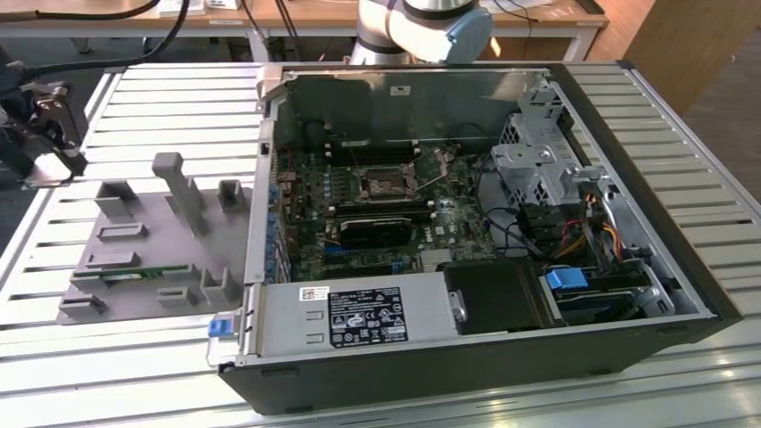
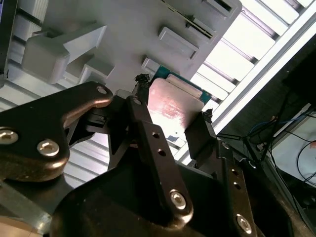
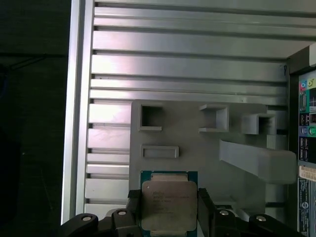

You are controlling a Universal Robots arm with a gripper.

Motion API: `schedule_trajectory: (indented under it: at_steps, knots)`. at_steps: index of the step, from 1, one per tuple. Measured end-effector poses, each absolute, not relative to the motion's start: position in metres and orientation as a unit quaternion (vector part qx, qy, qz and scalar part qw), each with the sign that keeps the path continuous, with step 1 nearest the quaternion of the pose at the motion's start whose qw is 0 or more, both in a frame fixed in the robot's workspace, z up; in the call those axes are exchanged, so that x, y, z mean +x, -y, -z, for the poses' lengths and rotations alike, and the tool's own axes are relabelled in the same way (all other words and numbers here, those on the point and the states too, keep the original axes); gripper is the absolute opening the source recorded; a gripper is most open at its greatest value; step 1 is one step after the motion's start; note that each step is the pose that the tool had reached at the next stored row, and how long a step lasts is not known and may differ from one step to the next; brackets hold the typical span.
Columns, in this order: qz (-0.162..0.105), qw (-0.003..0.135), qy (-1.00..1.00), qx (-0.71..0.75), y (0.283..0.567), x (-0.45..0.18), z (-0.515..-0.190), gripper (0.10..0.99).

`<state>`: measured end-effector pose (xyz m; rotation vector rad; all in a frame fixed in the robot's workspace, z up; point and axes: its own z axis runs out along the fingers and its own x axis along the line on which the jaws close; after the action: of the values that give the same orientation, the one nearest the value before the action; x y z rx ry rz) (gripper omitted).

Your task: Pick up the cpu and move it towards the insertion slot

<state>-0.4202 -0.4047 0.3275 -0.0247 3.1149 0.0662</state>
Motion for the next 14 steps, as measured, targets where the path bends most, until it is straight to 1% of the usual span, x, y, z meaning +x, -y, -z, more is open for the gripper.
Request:
schedule_trajectory:
  at_steps: [14]
  knots:
    - [-0.021, 0.015, -1.0, -0.008, 0.404, -0.42, -0.358, 0.541]
